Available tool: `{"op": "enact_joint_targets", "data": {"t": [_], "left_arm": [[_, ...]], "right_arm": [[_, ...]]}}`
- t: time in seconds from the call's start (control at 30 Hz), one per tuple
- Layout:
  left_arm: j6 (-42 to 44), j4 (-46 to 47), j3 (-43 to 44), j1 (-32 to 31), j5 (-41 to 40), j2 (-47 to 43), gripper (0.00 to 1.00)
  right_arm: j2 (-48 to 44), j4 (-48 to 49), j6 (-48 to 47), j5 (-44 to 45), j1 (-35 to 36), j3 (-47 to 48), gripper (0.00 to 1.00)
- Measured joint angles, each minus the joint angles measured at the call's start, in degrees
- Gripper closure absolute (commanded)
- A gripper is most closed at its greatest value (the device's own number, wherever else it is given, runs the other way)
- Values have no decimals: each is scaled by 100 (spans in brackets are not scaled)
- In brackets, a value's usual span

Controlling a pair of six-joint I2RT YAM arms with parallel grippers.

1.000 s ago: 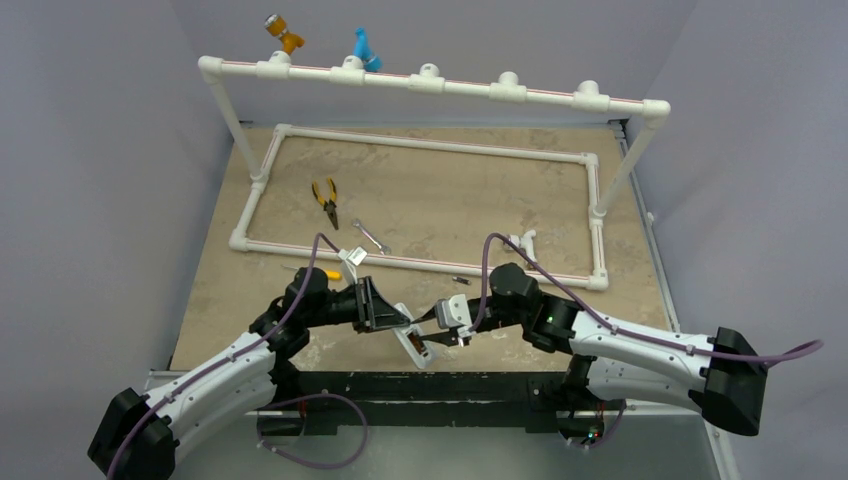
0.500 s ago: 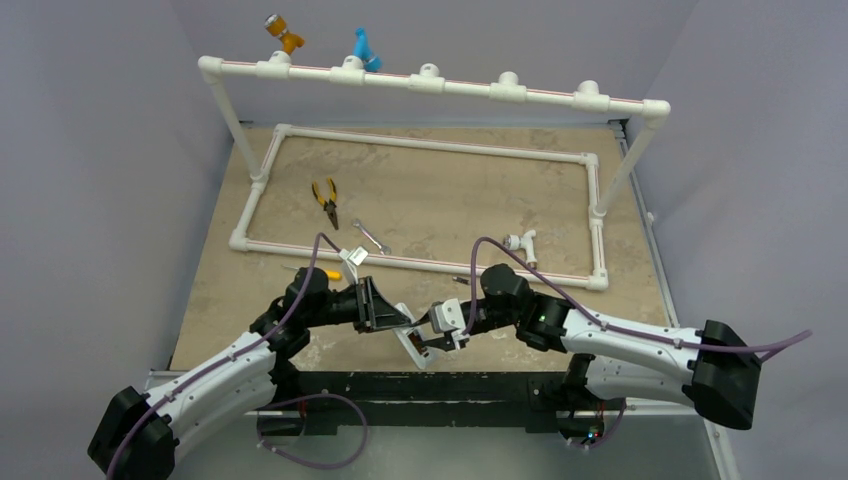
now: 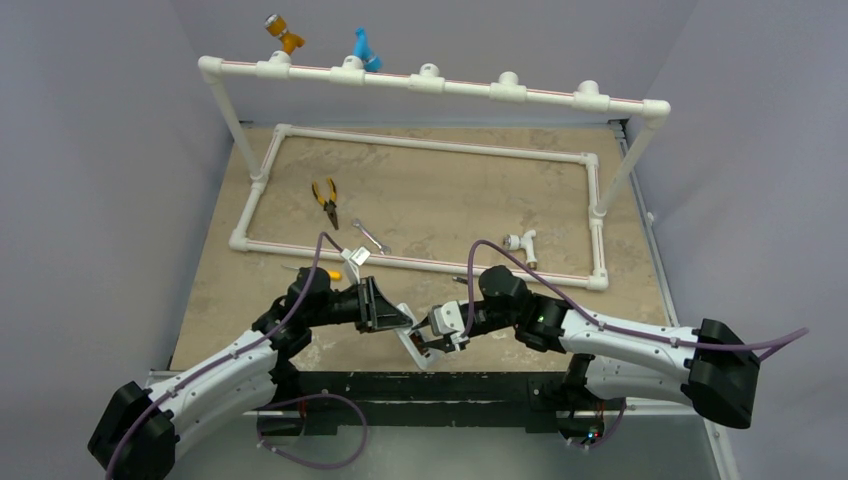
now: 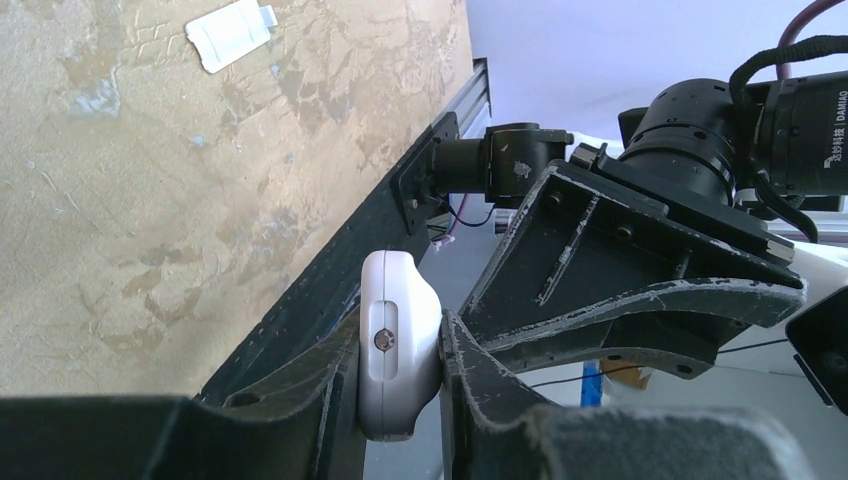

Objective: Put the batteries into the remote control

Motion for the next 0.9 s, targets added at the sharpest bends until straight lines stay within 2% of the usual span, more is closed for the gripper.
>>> {"op": "enact_joint_targets", "data": {"t": [0.9], "left_arm": [[-42,37,0,-96,-2,87,100]], "right_arm": [[20,2,-164,20,0,-83,80]]}}
